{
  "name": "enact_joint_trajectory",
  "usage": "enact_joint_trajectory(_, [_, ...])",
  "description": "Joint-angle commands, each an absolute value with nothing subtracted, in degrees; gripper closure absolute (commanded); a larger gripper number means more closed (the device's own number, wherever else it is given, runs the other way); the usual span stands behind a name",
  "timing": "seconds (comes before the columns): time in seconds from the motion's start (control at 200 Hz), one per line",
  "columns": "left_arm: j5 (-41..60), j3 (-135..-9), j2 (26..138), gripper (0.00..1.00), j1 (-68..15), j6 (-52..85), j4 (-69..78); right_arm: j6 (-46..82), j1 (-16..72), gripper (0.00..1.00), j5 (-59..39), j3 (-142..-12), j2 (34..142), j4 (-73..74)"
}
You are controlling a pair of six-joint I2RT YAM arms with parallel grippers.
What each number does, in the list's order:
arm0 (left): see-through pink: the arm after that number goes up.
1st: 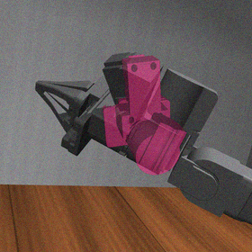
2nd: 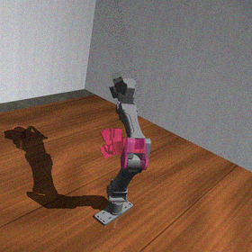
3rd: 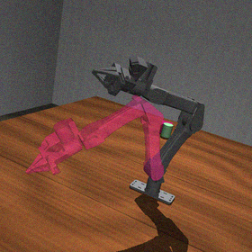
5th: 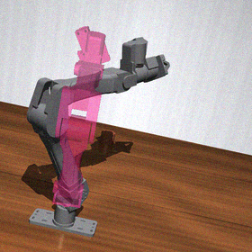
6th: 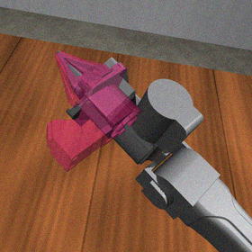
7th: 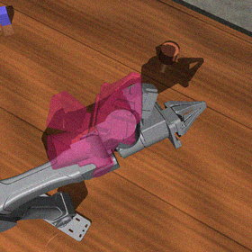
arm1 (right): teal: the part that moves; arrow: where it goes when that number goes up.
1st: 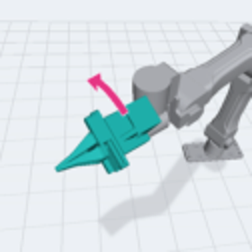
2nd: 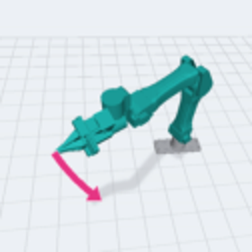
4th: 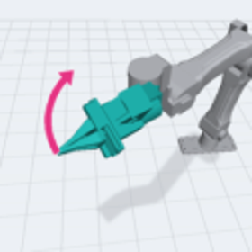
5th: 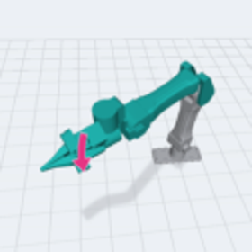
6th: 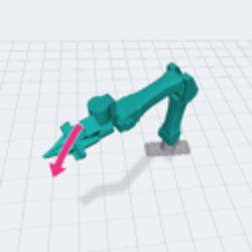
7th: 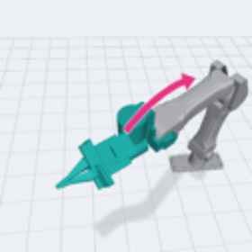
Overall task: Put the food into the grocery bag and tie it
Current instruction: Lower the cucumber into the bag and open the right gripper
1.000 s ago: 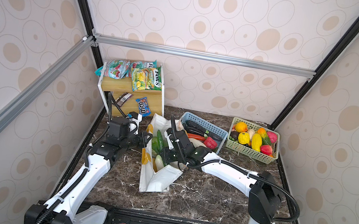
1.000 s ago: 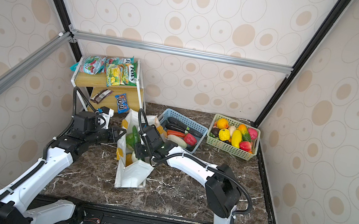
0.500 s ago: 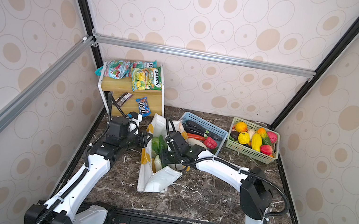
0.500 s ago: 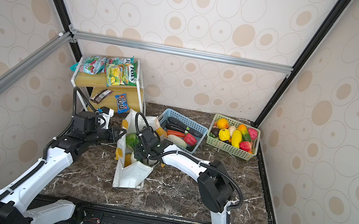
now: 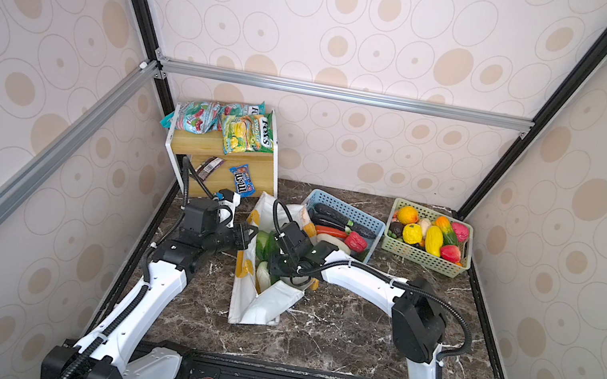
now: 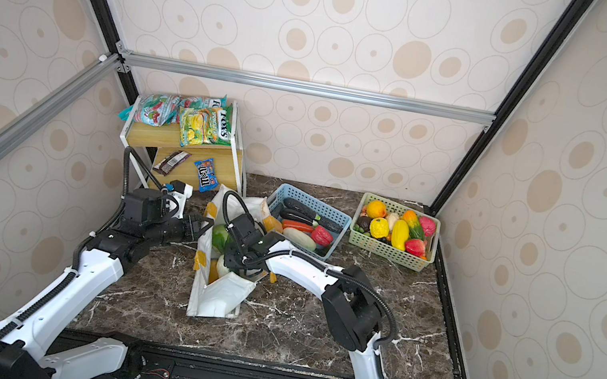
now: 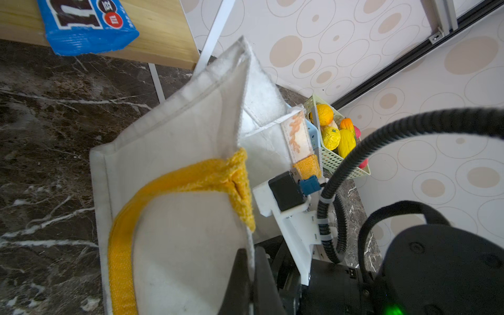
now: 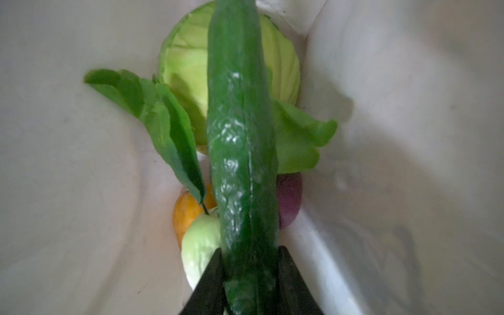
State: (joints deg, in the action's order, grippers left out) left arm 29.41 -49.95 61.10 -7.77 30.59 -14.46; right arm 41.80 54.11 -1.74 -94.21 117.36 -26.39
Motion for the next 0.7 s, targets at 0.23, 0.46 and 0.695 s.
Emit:
enact_joint_trajectory(0.23, [29.7,-53.6,60.4,1.0,-7.9,28.9,-12.5,43.5,54.8,0.56,-2.4,-98.6,120.9,-31.4])
enact_joint_trajectory(0.46, [28.3,-52.7,59.6,1.0,-7.9,28.7,-12.2,42.7,54.8,0.43,-2.1,-98.5,119.2,-30.8])
enact_joint_trajectory(0.695, [27.3,-50.7,58.6,1.0,-7.9,29.2,-11.2,38.8,54.8,0.31,-3.3,-96.5,113.5,-27.3])
